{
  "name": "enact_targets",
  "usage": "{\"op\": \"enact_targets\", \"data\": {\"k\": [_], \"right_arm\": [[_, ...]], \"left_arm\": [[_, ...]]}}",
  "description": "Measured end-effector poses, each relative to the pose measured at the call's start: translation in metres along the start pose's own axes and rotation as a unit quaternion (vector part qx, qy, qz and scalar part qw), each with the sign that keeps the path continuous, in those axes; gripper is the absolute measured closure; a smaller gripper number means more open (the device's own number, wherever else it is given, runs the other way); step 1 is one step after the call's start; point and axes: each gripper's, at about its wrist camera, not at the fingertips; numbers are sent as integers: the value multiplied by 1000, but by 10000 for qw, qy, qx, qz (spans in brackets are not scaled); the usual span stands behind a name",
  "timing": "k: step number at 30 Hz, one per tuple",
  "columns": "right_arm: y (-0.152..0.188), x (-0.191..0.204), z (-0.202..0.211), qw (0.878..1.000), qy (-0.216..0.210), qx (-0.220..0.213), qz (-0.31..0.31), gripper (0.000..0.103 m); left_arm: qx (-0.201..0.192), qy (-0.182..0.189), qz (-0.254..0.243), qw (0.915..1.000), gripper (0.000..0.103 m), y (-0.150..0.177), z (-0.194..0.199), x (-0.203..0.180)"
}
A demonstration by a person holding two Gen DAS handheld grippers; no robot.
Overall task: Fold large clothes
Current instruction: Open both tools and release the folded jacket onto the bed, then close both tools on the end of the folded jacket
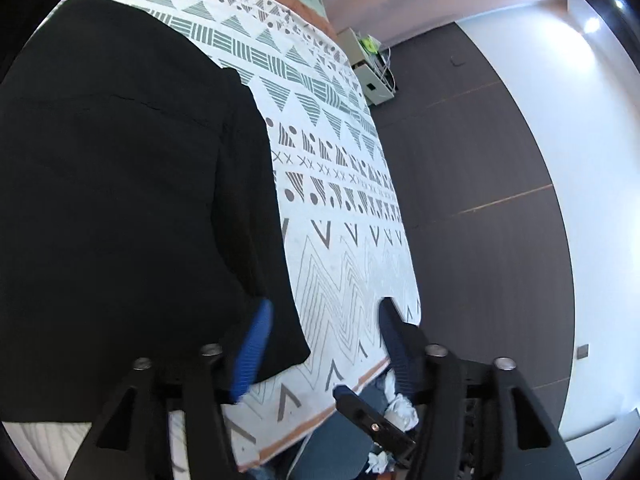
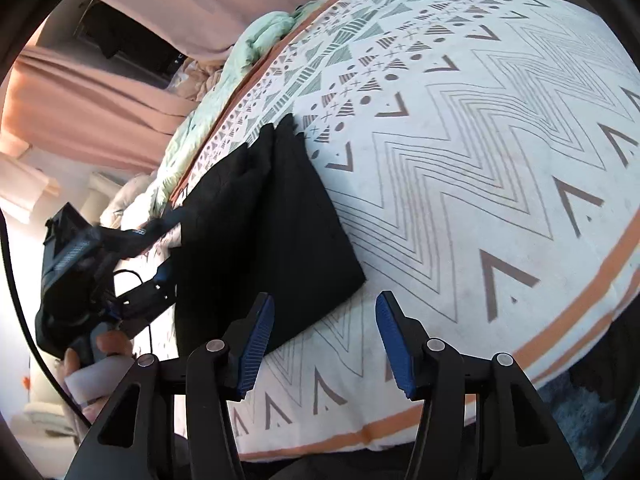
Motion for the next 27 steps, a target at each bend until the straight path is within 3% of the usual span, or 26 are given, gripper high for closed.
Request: {"op": "enact_targets", "data": {"k": [4, 6, 7, 17, 23, 25, 26, 27], "right_arm": [[-6, 12, -7, 9998, -169, 53, 83, 47], [-10, 23, -11, 9995, -228, 19, 199, 29], [-12, 30, -14, 9992, -281, -1, 270, 27], [-24, 68, -65, 9970, -504, 291, 503, 26], [-33, 79, -85, 9971, -293, 235, 661, 26], [-35, 83, -90, 9962, -181, 240, 815, 41], [-35, 85, -91, 9957, -75, 261, 884, 69], [-36, 84, -92, 9955, -157, 264, 901, 85]], "left_arm": [[-365, -170, -172, 9990, 40, 1, 33, 1], [-557, -281, -154, 9979, 40, -1, 49, 9], [-672, -360, -142, 9970, 40, -1, 59, 14], [-1547, -984, 368, 9824, 40, -10, 141, 88], [-1822, -1454, 684, 9700, 40, 0, 167, 127], [-1790, -1529, 728, 9692, 40, 4, 165, 136], [-1752, -1549, 753, 9694, 40, 7, 165, 139], [-1701, -1589, 773, 9695, 40, 9, 161, 142]]}}
Point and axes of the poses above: each gripper's, at about its wrist camera, not at the fingertips, and z roughly against the way its jaws point, x to its left, y to its underside, and after that the axes turned 13 degrees about z, right-handed
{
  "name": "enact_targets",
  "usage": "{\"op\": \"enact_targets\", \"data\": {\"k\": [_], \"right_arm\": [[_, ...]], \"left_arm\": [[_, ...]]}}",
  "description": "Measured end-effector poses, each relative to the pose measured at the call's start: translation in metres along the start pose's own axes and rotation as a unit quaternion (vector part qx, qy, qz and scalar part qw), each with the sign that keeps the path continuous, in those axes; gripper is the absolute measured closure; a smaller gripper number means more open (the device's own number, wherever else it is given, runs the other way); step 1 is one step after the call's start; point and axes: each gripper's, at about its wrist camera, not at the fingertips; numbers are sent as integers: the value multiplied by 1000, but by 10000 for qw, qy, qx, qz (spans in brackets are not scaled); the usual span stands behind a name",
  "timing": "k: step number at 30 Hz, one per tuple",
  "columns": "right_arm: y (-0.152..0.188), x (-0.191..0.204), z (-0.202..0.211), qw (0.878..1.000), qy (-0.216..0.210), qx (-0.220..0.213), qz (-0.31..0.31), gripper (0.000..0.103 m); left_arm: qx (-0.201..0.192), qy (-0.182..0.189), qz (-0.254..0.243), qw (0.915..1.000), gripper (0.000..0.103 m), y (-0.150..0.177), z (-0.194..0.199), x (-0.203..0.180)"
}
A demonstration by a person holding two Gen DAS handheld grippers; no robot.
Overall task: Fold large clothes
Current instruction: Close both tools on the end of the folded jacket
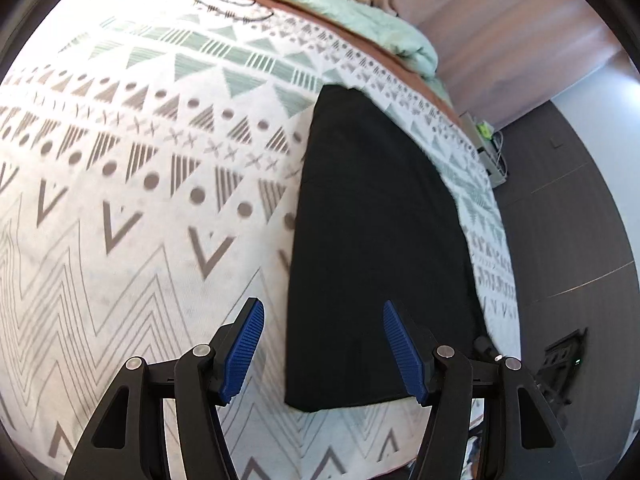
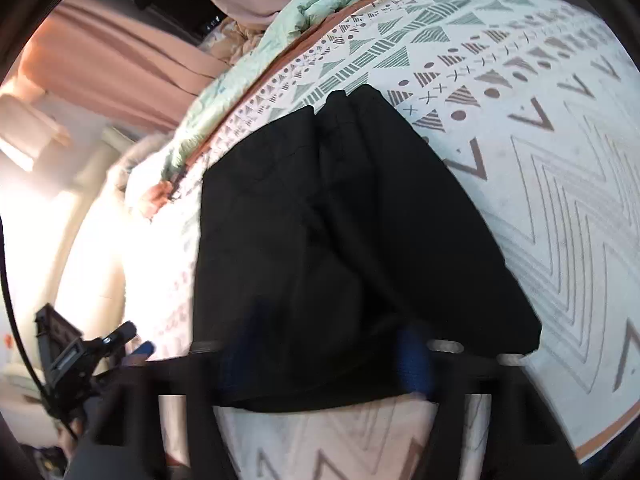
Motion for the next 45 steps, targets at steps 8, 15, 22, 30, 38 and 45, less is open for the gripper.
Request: {"op": "enact_targets", "data": {"k": [8, 15, 22, 30, 38, 45], "right_arm": [[5, -31, 22, 9992, -3, -290, -290, 93], [13, -65, 31, 9975, -117, -267, -643, 93], [21, -83, 37, 9960, -106, -278, -839, 93], [22, -93, 38, 9950, -253, -48, -969, 75], [36, -104, 29, 9929, -387, 270, -1088, 35], [38, -109, 12, 9865, -904, 219, -1346, 63]], "left_arm": [[316, 52, -214, 9993, 40, 17, -27, -6], [593, 225, -471, 9969, 54, 38, -51, -26], [561, 249, -652, 9960, 56, 48, -56, -39], [470, 75, -679, 9966, 58, 46, -65, -37], [385, -79, -700, 9968, 56, 44, -78, -34], [208, -168, -959, 9950, 77, 50, -78, -40]]}}
Point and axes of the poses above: each gripper's, at about its wrist camera, not at the fingertips, and z roughly against the way its jaws point, x to its left, y to its underside, and after that the axes turned 13 degrees about z, right-handed
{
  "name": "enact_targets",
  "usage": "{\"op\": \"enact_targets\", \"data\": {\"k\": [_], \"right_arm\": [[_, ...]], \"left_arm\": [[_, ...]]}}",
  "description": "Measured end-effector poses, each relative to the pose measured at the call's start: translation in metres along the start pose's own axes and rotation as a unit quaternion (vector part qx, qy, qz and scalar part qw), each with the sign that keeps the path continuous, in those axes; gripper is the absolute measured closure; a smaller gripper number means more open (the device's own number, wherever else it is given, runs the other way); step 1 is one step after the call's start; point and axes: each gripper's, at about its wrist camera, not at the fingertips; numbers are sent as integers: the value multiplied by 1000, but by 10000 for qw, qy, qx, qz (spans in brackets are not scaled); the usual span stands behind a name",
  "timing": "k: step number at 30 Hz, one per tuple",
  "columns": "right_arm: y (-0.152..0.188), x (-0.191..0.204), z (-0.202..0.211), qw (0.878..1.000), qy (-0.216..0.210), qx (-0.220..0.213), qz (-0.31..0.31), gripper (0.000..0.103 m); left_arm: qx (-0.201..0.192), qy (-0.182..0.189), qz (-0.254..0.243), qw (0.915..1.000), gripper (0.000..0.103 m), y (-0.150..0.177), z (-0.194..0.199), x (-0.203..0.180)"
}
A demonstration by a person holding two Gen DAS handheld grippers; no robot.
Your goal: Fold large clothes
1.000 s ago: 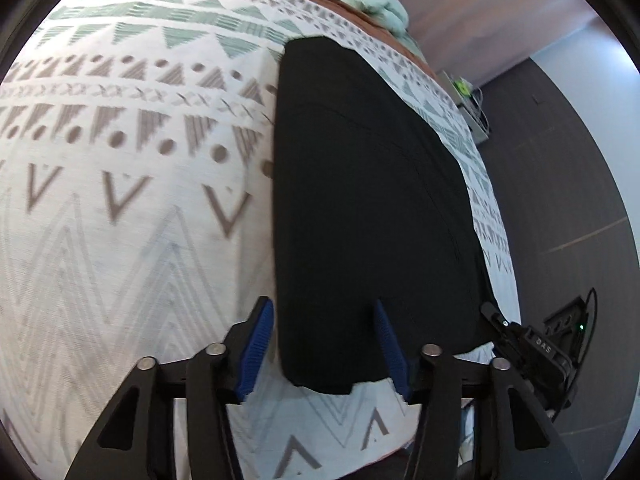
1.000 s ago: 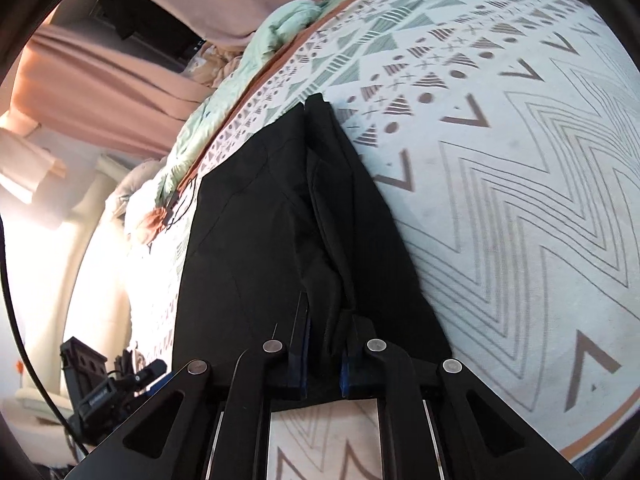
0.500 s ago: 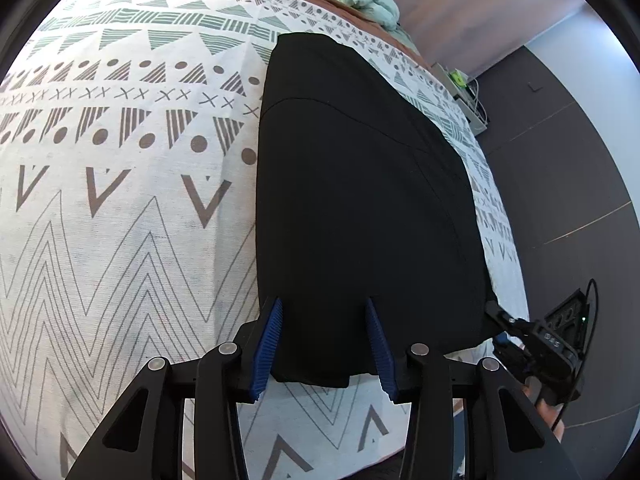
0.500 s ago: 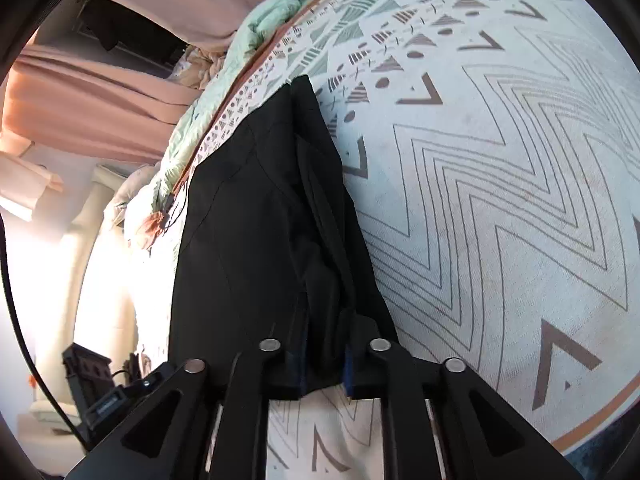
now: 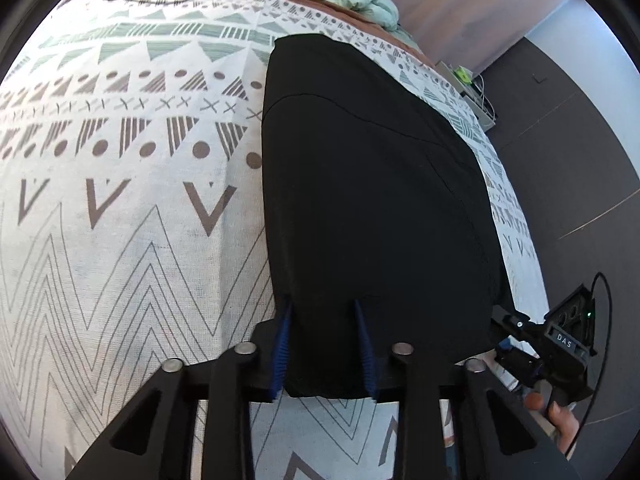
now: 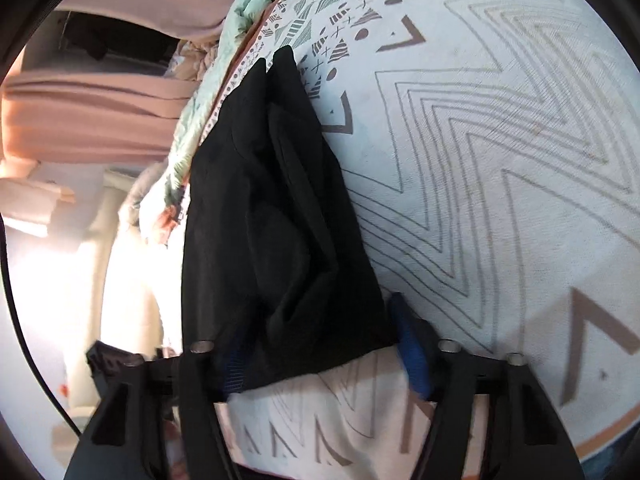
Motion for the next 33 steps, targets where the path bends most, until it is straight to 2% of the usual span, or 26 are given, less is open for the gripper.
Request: {"op": "enact_targets", "data": {"k": [3, 6, 15, 26, 33], "right_arm": [[2, 8, -1, 9999, -75, -2, 102, 78], [4, 15, 2, 9997, -117, -20, 215, 81], [19, 24, 6, 9990, -237, 168, 348, 82], [50, 54, -3, 9942, -425, 624, 761, 82], [63, 71, -4, 9905, -317, 829, 1052, 82]], "left_arm": [[-48, -90, -74, 9999, 81, 0, 4, -2], [-29, -95, -44, 9999, 83, 0, 9, -1], [-86, -125, 41, 9999, 84, 13, 34, 12], [-193, -120, 377, 9990, 84, 37, 79, 56], [-196, -127, 552, 9982, 84, 51, 93, 67]]}}
Point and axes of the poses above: each gripper's, at about its wrist camera, not at the fingertips, and z roughly against the way its jaws point, x to its left, y to its underside, and after that the axes turned 13 degrees about z, right-handed
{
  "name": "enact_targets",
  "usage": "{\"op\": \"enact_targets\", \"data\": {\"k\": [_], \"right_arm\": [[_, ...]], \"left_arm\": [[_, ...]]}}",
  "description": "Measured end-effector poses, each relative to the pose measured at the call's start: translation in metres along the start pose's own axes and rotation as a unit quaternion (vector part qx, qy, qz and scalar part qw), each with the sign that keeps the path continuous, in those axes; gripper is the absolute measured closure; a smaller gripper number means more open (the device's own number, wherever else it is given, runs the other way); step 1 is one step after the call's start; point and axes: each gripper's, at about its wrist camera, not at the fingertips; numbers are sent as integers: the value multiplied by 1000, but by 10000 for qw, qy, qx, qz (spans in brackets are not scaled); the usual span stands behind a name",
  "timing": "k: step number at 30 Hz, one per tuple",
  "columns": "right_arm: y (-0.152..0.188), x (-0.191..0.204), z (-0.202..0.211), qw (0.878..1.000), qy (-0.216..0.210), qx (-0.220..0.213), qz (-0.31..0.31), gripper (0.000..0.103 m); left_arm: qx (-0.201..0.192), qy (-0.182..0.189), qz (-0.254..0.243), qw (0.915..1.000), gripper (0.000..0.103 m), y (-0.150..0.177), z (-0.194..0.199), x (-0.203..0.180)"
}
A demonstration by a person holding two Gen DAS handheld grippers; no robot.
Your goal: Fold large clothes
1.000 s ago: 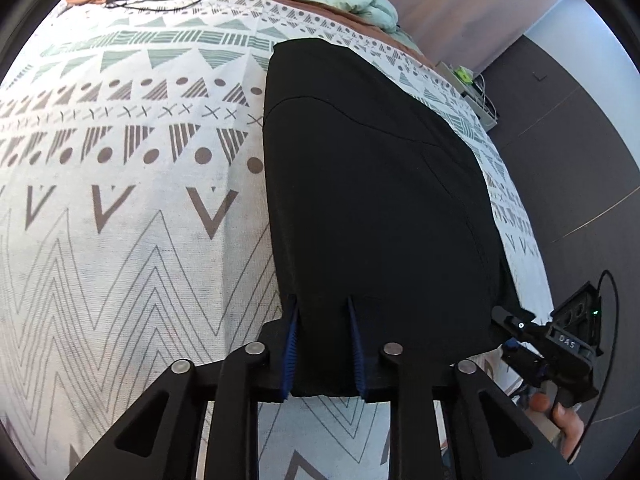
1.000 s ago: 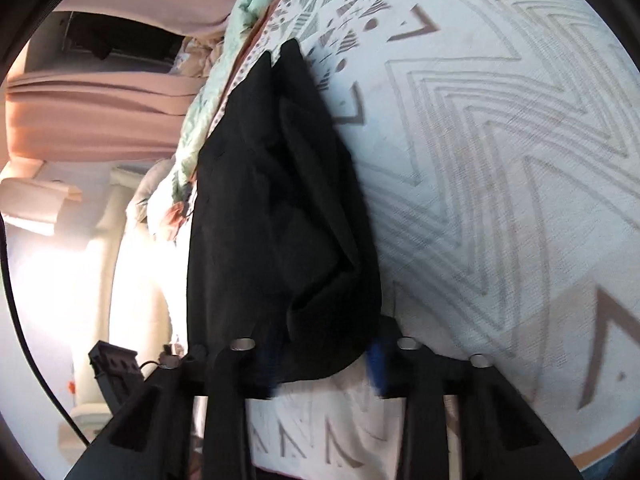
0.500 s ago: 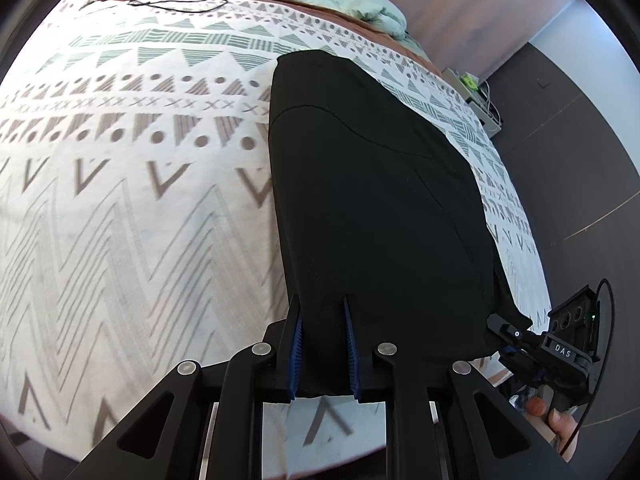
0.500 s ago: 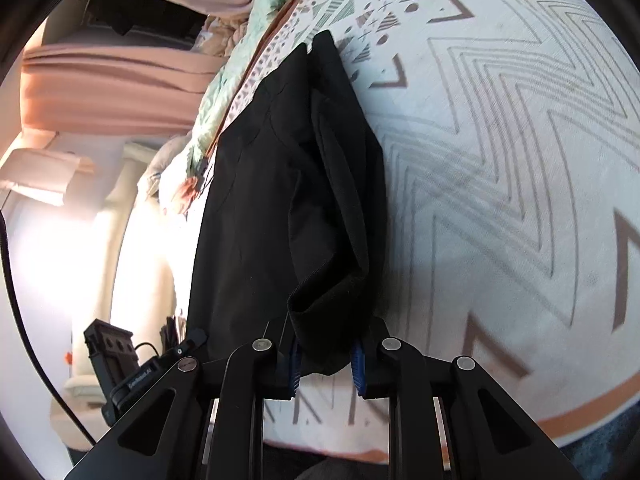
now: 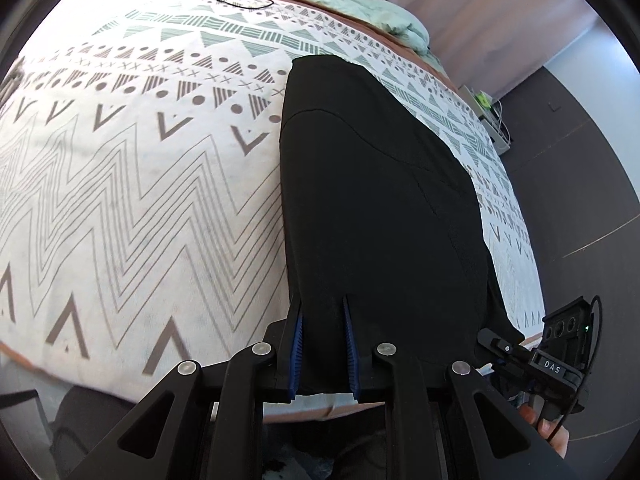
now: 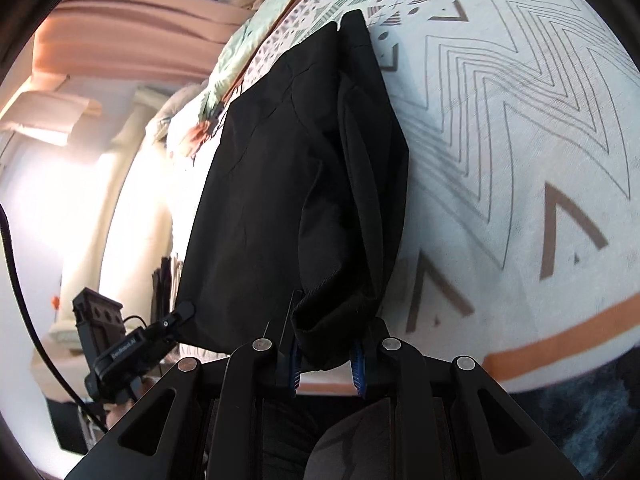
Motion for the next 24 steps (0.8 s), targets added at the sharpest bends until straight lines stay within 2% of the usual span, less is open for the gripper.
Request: {"op": "enact_targets", "data": {"k": [3, 4, 5, 7, 8, 9, 11, 17, 24], "right_arm": [[0, 2, -2, 9999, 53, 98, 72, 81], [-1, 1, -2, 9998, 115, 135, 113, 77], [-1, -1, -1, 9996, 196, 169, 146, 73], [-5, -7, 2, 9991, 310, 237, 139, 58], [-6, -11, 6, 9991, 349, 226, 115, 47], [-7, -16, 10, 9990, 390, 192, 90, 42], [-12, -23, 16, 9991, 407, 133, 48, 38], [-32, -40, 23, 9995, 303, 102, -18, 37], [-49, -52, 7, 9995, 84, 286, -62, 32]], "left_arm": [[128, -92, 128, 9998, 79, -3, -3, 1], [183, -119, 198, 9996, 79, -5, -5, 3], [224, -105, 252, 9994, 78, -8, -6, 4], [287, -34, 401, 9988, 69, -14, -9, 8], [280, -4, 453, 9986, 67, -16, -9, 10], [255, 60, 499, 9984, 66, -19, -9, 12], [195, 130, 520, 9984, 66, -24, -8, 12], [177, 144, 461, 9987, 66, -41, -16, 10], [257, 45, 452, 9986, 66, -58, -32, 9]]}}
Point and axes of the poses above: each gripper's, at about its wrist camera, not at the fingertips, and z roughly against the way its jaws point, x to its left, y to its underside, and after that the axes turned 13 degrees about z, right-handed
